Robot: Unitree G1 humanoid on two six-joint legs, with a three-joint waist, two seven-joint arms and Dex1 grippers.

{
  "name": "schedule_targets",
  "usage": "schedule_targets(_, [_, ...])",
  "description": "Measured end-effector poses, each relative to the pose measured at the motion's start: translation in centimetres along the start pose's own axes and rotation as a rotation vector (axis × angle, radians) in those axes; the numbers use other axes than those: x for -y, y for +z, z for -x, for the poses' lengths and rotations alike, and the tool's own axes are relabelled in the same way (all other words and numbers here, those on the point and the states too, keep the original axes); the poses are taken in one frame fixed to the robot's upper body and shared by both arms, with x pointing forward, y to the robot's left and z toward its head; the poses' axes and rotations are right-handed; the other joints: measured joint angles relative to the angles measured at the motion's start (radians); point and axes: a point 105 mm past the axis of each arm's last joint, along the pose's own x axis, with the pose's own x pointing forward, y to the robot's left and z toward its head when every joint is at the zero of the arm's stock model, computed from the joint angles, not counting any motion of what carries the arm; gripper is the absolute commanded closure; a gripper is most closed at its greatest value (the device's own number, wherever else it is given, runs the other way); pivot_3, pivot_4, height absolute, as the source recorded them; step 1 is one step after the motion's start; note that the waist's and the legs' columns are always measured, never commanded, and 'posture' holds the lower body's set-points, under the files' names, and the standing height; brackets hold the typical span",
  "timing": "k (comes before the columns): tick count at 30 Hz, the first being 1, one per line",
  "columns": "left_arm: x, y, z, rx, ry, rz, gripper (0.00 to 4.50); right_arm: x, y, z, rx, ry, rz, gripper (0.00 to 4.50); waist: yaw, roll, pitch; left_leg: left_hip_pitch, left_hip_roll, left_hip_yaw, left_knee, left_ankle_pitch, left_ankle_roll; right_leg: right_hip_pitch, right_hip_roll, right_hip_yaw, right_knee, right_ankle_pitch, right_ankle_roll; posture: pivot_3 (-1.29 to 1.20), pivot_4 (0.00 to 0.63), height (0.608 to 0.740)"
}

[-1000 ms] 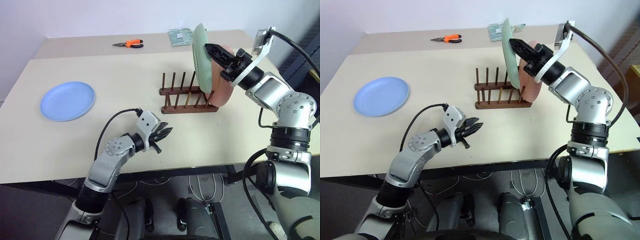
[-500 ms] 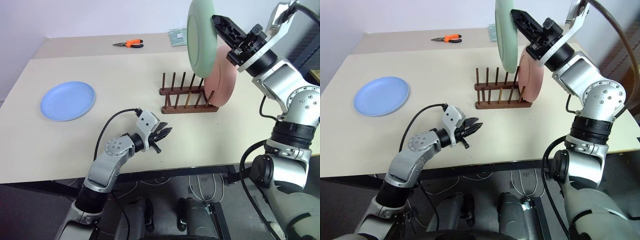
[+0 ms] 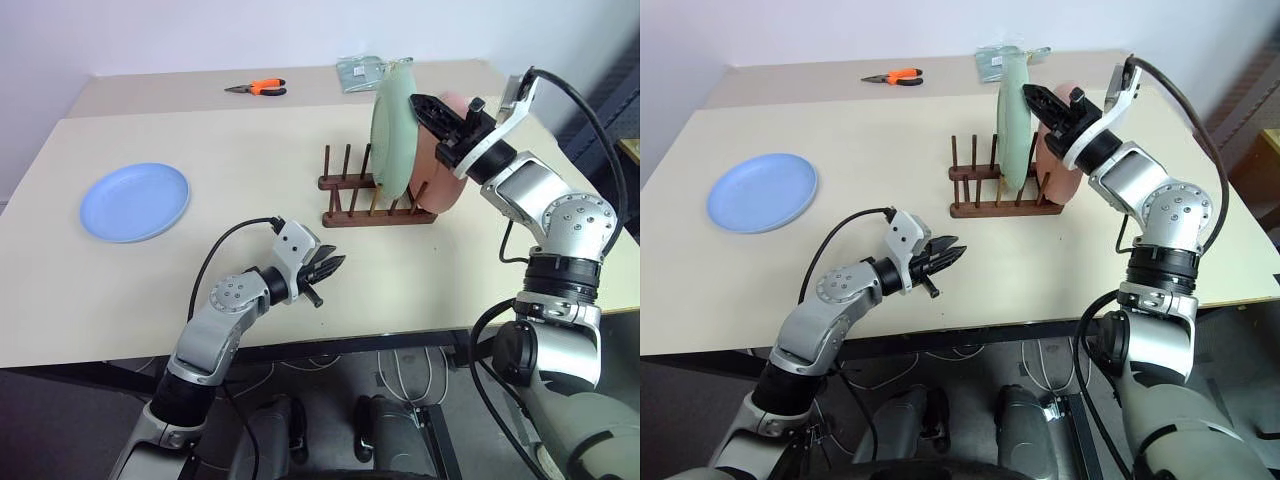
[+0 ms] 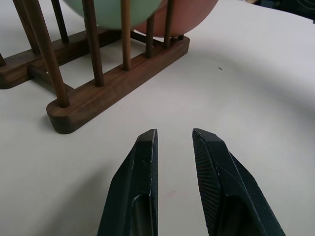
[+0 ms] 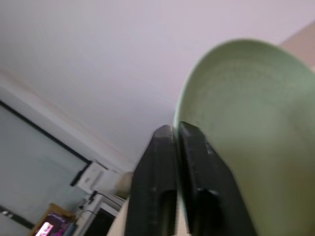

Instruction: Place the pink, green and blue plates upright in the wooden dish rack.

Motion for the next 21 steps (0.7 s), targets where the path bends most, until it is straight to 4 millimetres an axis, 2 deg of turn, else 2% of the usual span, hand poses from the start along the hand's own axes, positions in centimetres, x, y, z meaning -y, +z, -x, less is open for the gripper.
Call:
schedule_targets(3, [0.2,-0.1,0.0,0.004,-0.013,0.025,2.1,0.0,-0.4,-0.2,-0.032,-0.015,0.111,1.65,-0.001,0.0,0.0,0.0,0.0,0.0,0.0,0.0,0.0,0.0,0.0,0.0,0.0,0.0,0.0,0.0,0.15,0.74])
schedule_targets(4, [0.2,0.0,0.0,0.011,-0.015,0.041,1.6,-0.1,-0.5,-0.4,-0.051,-0.031,0.219,1.12,-0.001,0.0,0.0,-0.001,0.0,0.0,0.0,0.0,0.0,-0.001,0.0,0.0,0.0,0.0,0.0,0.0,0.15,0.74])
schedule_targets(5, [0.1,0.2,0.1,0.028,-0.003,0.067,1.04,-0.3,-0.5,-0.4,-0.069,-0.046,0.402,1.07,0.001,0.0,0.0,-0.001,0.0,0.0,0.0,0.0,0.0,-0.001,0.0,0.0,0.0,0.0,0.0,0.0,0.15,0.74])
schedule_targets(6, [-0.2,0.4,0.1,0.039,0.013,0.077,0.59,-0.7,-0.6,-0.6,-0.075,-0.04,0.491,1.07,0.0,0.0,0.0,-0.001,0.0,0.0,0.0,0.0,0.0,-0.002,0.0,0.0,0.0,0.0,0.001,0.0,0.15,0.74])
schedule_targets(7, [-1.1,0.8,0.3,0.06,0.069,0.093,0.06,-1.4,-0.4,-0.6,-0.072,-0.025,0.652,1.07,0.0,0.0,0.0,-0.001,0.0,0.0,0.0,0.0,0.0,-0.002,0.0,0.001,0.0,-0.001,0.001,0.0,0.15,0.74])
schedule_targets(9, [-3.6,1.8,0.9,0.122,0.227,0.14,0.06,-2.2,0.2,-0.6,-0.05,-0.017,0.861,1.07,0.001,0.0,0.001,-0.002,0.0,0.0,0.0,0.0,0.0,-0.002,0.0,0.0,0.0,0.0,0.001,0.0,0.15,0.74])
schedule_targets(10, [-5.9,2.8,1.6,0.184,0.366,0.182,0.06,-2.6,0.7,-0.5,-0.029,-0.02,0.963,1.07,0.003,-0.001,0.001,-0.002,0.0,0.0,0.0,0.0,0.0,-0.002,0.0,0.0,0.0,0.0,0.001,0.0,0.15,0.74])
schedule_targets(13, [-12.5,5.9,6.0,0.334,0.773,0.221,0.06,-3.8,2.1,-0.1,0.035,-0.022,1.148,1.07,0.002,-0.002,0.001,-0.002,0.0,0.0,0.0,0.0,-0.001,-0.001,0.0,0.0,0.0,0.0,0.001,0.0,0.15,0.74])
schedule_targets(14, [-14.3,6.2,7.8,0.341,0.927,0.213,0.02,-4.1,2.4,0.1,0.036,-0.013,1.196,0.81,0.001,-0.002,0.001,-0.002,0.0,0.0,0.0,0.0,0.0,-0.001,0.0,0.0,0.0,0.0,0.001,0.0,0.15,0.74])
schedule_targets(16, [-17.6,5.4,12.1,0.271,1.256,0.218,0.01,-5.1,2.2,0.5,0.022,0.046,1.248,0.23,-0.001,-0.002,0.001,-0.002,0.0,0.0,-0.001,0.0,0.0,-0.001,0.0,0.0,0.0,0.0,0.001,0.0,0.15,0.74])
schedule_targets(17, [-18.7,4.5,14.0,0.216,1.385,0.236,0.01,-5.8,1.9,0.6,0.016,0.089,1.255,0.02,-0.002,-0.002,0.001,-0.002,0.0,0.0,-0.001,0.0,0.0,-0.001,0.001,0.0,0.0,0.0,0.001,0.0,0.15,0.74])
schedule_targets(18, [-19.4,3.4,15.7,0.156,1.49,0.267,0.01,-6.6,1.3,0.7,0.005,0.14,1.254,0.02,-0.001,-0.002,0.001,-0.002,0.0,0.0,-0.001,0.001,-0.001,-0.001,0.001,0.0,0.0,0.0,0.001,0.0,0.15,0.74])
schedule_targets(19, [-19.8,2.3,16.7,0.104,1.549,0.307,0.01,-7.3,0.6,0.7,-0.011,0.185,1.254,0.02,0.001,-0.002,0.001,-0.002,0.0,0.0,0.0,0.001,0.0,-0.001,0.0,-0.001,0.0,0.0,0.001,0.0,0.15,0.74])
schedule_targets(21, [-20.0,0.5,17.3,0.017,1.592,0.383,0.01,-8.4,-1.4,0.8,-0.063,0.277,1.237,0.02,0.012,-0.005,0.001,-0.002,0.0,-0.001,0.001,0.0,0.0,0.0,0.0,-0.002,0.0,0.0,0.002,0.0,0.15,0.74])
